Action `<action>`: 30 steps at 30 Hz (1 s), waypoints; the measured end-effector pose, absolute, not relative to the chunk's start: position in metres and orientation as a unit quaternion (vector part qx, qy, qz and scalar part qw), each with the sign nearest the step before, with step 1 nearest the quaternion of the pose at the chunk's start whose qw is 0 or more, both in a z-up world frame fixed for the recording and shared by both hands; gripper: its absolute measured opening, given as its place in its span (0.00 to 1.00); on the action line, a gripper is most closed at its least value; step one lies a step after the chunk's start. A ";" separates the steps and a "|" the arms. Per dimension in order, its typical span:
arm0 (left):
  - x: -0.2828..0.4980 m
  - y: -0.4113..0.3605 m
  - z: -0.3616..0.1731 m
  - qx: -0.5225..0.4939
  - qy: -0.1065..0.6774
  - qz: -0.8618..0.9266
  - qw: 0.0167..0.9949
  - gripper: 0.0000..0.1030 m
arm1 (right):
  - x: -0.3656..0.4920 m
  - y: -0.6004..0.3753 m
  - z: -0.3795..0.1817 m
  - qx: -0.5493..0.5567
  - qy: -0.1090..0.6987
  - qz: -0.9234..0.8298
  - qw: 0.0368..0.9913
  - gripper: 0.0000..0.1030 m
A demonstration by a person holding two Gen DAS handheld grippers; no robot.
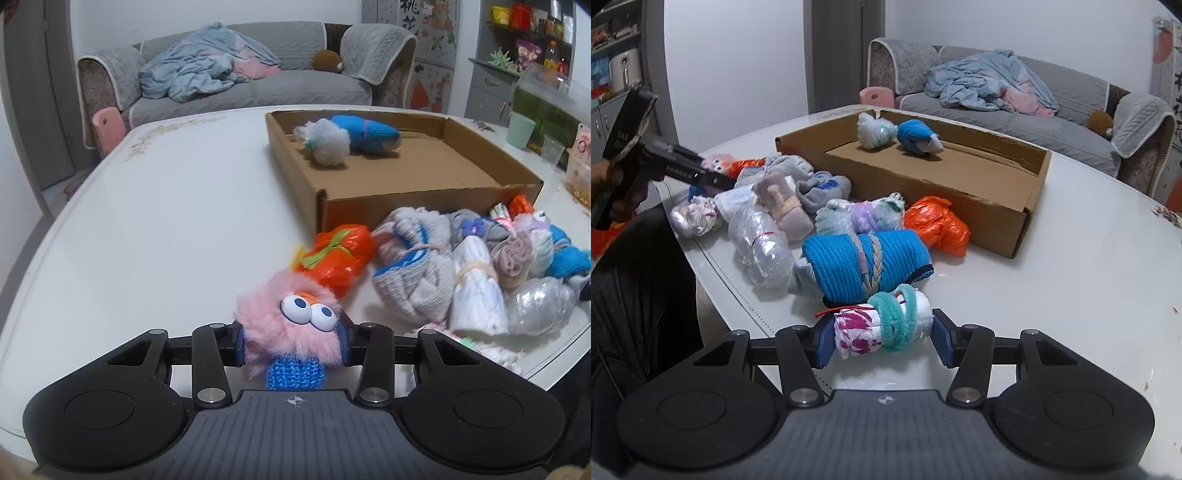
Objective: Organize objects
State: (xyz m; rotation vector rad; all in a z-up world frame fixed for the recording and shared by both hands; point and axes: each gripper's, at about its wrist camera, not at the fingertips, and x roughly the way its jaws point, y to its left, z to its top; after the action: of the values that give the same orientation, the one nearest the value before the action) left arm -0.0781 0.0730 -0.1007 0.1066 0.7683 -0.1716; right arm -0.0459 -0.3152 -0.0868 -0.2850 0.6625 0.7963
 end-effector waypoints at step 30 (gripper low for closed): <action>-0.102 0.123 -0.080 0.047 0.360 -0.019 0.931 0.45 | -0.029 -0.353 -0.072 -0.092 0.315 0.346 0.879 0.47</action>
State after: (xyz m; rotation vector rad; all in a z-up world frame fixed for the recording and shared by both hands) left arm -0.1022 0.1235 -0.0797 0.0962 0.7374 -0.0381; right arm -0.0291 -0.3526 -0.0721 -0.1921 0.6566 0.7206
